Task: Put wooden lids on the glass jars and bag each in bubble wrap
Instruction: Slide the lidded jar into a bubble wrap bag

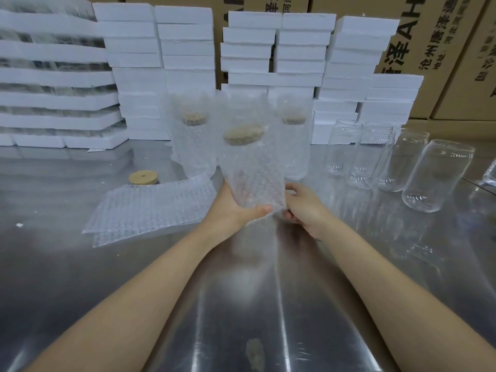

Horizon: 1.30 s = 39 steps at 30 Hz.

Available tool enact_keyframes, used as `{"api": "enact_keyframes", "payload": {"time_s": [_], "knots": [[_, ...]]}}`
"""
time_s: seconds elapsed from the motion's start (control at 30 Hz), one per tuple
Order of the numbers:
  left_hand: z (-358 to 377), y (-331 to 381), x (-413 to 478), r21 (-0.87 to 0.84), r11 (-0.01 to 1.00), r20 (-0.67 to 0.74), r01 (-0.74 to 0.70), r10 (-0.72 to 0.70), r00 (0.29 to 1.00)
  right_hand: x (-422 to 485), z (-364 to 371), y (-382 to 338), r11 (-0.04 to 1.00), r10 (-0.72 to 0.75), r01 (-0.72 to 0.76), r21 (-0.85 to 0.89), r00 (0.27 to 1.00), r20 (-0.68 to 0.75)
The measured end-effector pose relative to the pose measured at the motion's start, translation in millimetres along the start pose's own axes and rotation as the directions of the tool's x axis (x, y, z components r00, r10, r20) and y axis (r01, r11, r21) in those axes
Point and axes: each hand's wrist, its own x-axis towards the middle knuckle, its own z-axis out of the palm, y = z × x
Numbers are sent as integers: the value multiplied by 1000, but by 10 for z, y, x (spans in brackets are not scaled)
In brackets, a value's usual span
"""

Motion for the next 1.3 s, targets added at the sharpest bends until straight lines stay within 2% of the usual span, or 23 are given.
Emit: {"api": "enact_keyframes", "payload": {"time_s": [0.03, 0.1, 0.13, 0.17, 0.2, 0.23, 0.27, 0.3, 0.33, 0.4, 0.5, 0.6, 0.73, 0.8, 0.87, 0.97, 1.03, 1.17, 1.3], "knots": [[-5, -9, 3, 10, 1000, 28, -3, 3, 1000, -5, -14, 10, 980, -100, 87, -181, 993, -68], [-17, -22, 2, 27, 999, 90, -22, 19, 996, 0, -24, 31, 821, -314, 215, -529, 944, -104], [-22, -38, -1, 35, 998, 112, -43, 39, 993, -1, -2, 36, 778, -376, 242, -580, 919, -121], [-29, -48, -6, 46, 997, 126, -54, 48, 991, 1, 24, 31, 788, -398, 252, -563, 904, -153], [-36, -48, -13, 58, 997, 136, -51, 43, 990, 4, 47, 6, 863, -363, 249, -440, 911, -196], [-46, -44, -16, 71, 997, 147, -43, 33, 989, -2, 82, -43, 947, -274, 224, -229, 937, -217], [-60, -33, -19, 92, 995, 165, -45, 30, 986, 10, 128, -73, 983, -180, 184, 8, 967, -181], [-71, -8, -30, 121, 991, 190, -55, 31, 981, 19, 169, -91, 974, -119, 142, 175, 984, -132], [-83, 11, -39, 140, 988, 211, -61, 31, 977, 29, 195, -106, 962, -102, 125, 243, 989, -105], [-90, 25, -44, 130, 991, 217, -18, -11, 976, 2, 197, -143, 959, -111, 137, 246, 987, -115], [-59, 86, -98, 113, 991, 111, 66, -78, 991, -6, 169, -148, 939, -130, 181, 294, 974, -185], [116, 162, -141, -19, 997, -12, 81, -81, 997, -22, 284, -108, 882, -121, 187, 433, 977, -175], [231, 187, -76, -152, 980, -89, 128, -143, 986, -36, 442, -49, 918, -80, 151, 366, 976, -201], [180, 157, -41, -142, 982, -109, 128, -144, 984, -11, 373, -55, 917, -52, 151, 369, 963, -264], [128, 81, -36, -53, 989, -100, 141, -145, 984, -6, 276, -73, 913, -59, 199, 355, 928, -369], [144, -27, -95, 181, 972, -74, 151, -140, 987, -67, 260, -63, 906, -141, 330, 264, 825, -547], [187, -74, -76, 189, 976, -94, 107, -90, 991, -104, 324, -29, 889, -210, 404, 213, 775, -596], [234, -103, 101, 100, 992, -177, 80, -61, 982, -68, 488, 25, 852, -415, 521, 56, 736, -535], [238, -98, 353, 35, 999, -276, 23, -13, 961, 132, 602, -21, 831, -493, 556, -1, 737, -463]]}}
